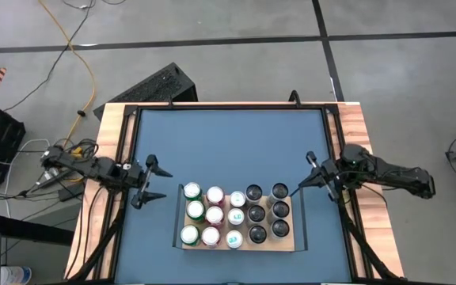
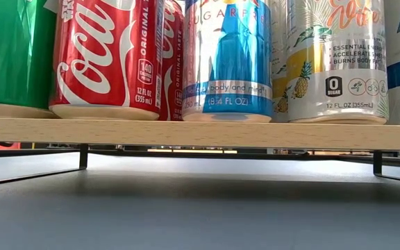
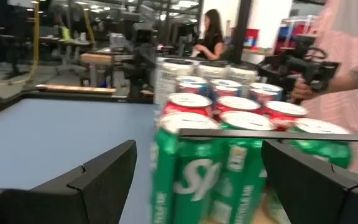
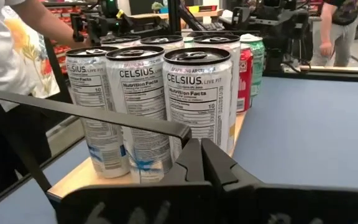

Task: Place canned beverage on shelf
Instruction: Return to Home Position

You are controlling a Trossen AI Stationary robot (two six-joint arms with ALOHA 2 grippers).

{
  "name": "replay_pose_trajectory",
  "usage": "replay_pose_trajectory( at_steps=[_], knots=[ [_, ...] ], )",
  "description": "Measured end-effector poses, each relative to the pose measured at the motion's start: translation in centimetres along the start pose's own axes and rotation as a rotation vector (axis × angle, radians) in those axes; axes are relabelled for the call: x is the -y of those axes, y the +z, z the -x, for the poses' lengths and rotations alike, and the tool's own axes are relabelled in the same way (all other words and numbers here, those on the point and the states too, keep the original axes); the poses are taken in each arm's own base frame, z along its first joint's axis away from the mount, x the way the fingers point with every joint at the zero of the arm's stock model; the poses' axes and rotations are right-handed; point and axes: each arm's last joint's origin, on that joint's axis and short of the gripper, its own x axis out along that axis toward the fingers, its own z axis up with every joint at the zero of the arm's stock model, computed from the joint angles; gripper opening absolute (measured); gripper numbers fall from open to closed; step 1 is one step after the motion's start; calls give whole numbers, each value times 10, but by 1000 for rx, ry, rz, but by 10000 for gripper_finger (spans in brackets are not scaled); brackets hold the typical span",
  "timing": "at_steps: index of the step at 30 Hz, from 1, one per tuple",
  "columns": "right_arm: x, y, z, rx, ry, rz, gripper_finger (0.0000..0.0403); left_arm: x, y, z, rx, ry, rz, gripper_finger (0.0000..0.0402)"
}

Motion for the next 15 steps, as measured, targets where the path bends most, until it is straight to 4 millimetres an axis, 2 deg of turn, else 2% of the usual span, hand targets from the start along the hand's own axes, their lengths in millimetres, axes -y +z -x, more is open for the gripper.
replay_pose_trajectory(
  at_steps=[7,15],
  knots=[
    [2,1,2,-2,-11,38,0,-16,0,0,-10,13,20,332],
    [3,1,2,-2,-38,82,0,-19,4,0,17,-15,27,332]
  ],
)
